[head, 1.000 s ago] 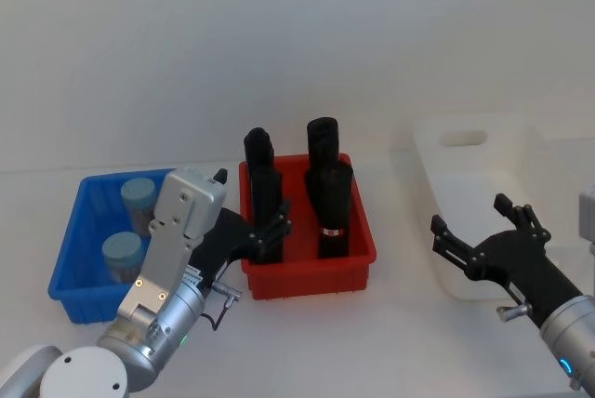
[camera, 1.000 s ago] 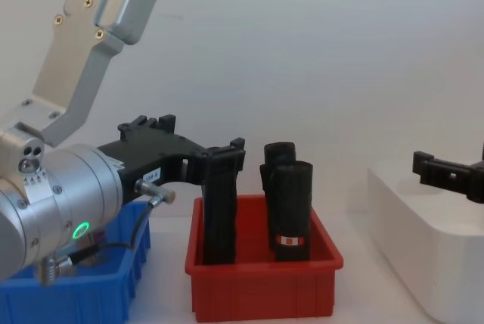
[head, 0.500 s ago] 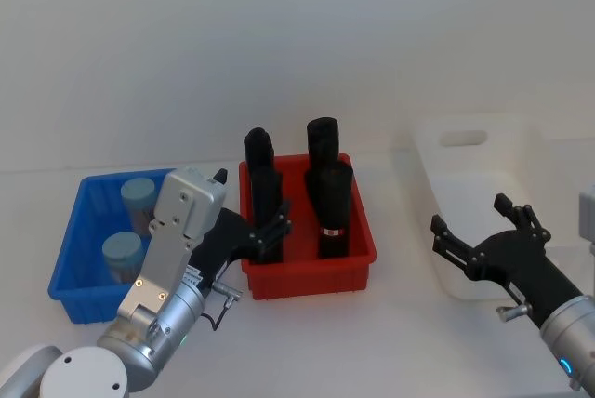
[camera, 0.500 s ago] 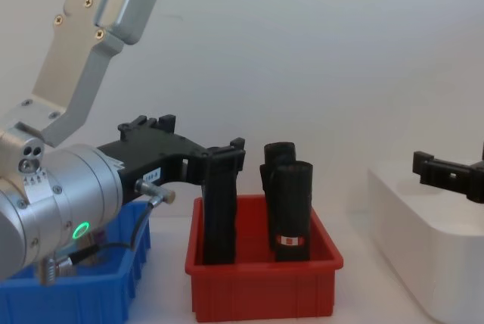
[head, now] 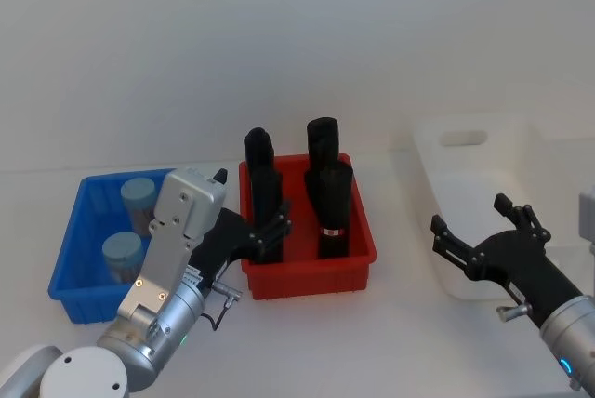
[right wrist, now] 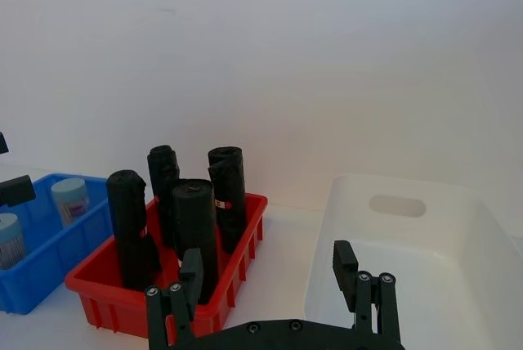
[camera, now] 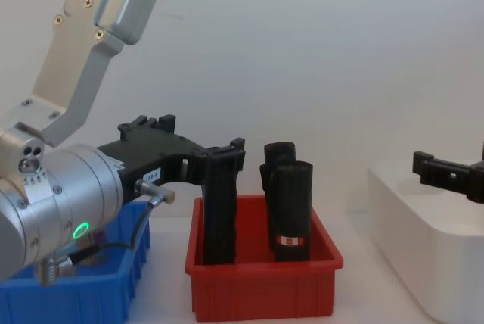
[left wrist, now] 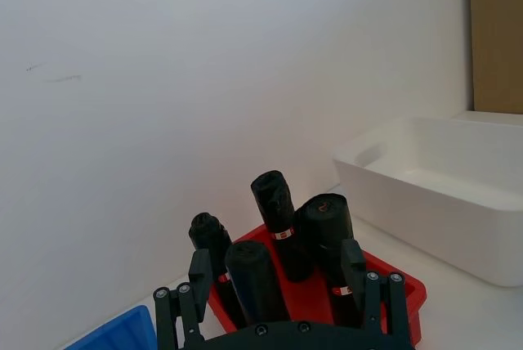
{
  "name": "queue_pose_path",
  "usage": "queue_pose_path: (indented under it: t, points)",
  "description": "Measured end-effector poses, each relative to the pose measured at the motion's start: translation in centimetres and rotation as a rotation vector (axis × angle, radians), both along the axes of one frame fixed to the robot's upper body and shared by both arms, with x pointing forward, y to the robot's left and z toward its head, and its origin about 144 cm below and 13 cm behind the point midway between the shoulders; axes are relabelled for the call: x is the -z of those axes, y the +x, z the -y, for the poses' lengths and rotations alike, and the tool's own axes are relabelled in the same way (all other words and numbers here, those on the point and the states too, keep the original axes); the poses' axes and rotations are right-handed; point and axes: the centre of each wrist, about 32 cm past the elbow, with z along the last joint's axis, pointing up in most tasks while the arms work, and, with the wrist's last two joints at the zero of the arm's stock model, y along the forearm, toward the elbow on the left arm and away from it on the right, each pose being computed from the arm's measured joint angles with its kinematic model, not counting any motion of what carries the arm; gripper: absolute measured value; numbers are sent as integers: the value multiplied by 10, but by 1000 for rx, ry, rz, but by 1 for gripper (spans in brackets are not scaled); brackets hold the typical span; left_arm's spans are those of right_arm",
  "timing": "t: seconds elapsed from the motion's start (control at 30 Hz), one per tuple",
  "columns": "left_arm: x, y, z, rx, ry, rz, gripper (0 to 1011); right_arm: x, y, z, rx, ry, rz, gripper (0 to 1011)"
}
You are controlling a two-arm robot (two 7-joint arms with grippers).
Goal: Pick the cotton swabs from the blue box and place them into the white box.
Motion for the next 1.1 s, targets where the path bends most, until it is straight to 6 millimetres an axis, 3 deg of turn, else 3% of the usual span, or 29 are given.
queue_pose_path:
  t: [0.53, 1.1]
  points:
    - [-3, 3, -2, 8, -5, 3, 1004, 0, 0, 0, 0, 0, 0, 1002]
    - [-12, 21, -22, -27, -33, -47, 1004, 0, 0, 0, 0, 0, 0, 1002]
